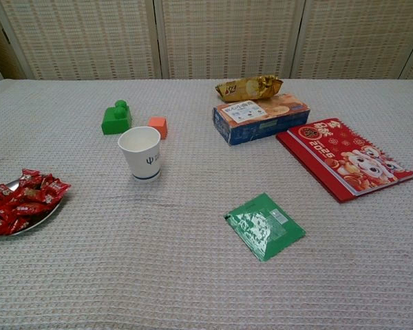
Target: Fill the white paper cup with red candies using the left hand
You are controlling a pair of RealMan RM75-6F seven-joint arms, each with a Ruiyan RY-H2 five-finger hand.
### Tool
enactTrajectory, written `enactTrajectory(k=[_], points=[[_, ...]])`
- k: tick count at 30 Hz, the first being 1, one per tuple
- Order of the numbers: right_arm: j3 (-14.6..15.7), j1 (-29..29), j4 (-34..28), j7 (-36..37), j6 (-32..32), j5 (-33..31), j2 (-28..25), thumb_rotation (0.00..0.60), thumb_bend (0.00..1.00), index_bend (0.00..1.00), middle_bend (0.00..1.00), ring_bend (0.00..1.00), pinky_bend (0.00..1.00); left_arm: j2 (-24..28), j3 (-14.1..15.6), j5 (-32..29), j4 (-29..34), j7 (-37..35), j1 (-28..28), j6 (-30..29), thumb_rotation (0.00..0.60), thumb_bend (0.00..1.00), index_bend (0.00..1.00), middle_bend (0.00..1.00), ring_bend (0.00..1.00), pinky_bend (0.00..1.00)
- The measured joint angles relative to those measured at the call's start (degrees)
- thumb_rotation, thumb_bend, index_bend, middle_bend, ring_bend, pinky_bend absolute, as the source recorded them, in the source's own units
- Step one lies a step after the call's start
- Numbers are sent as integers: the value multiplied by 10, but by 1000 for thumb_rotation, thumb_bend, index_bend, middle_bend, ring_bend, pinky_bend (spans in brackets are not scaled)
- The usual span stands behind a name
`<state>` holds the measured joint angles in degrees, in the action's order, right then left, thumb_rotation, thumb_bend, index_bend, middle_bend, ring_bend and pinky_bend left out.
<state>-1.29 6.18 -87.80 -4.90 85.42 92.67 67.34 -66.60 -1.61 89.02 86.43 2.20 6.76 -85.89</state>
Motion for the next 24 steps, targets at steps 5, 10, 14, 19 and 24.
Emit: enactTrajectory(k=[5, 10, 14, 19, 24], points=[[-2, 0, 5, -1, 11, 6, 4, 600, 58, 0, 0, 0, 0, -2, 2, 6, -2, -1, 3, 3, 600, 436, 0, 0, 0, 223], [-1, -5, 10, 3, 27, 16, 7, 600, 58, 0, 0, 0, 0, -12, 12, 27, -5, 6, 12, 15, 600, 433, 0, 0, 0, 261], [0, -3, 10, 5, 20, 15, 6, 600, 58, 0, 0, 0, 0, -22, 17, 31, 0, 38, 19, 32, 600, 428, 0, 0, 0, 379], [-1, 0, 10, 6, 10, 7, 5, 600, 58, 0, 0, 0, 0, -38, 18, 10, 17, 125, 37, 86, 600, 422, 0, 0, 0, 506], [-1, 3, 6, 9, 3, 2, 3, 600, 58, 0, 0, 0, 0, -62, 12, -40, 29, 207, 68, 166, 600, 415, 0, 0, 0, 566]])
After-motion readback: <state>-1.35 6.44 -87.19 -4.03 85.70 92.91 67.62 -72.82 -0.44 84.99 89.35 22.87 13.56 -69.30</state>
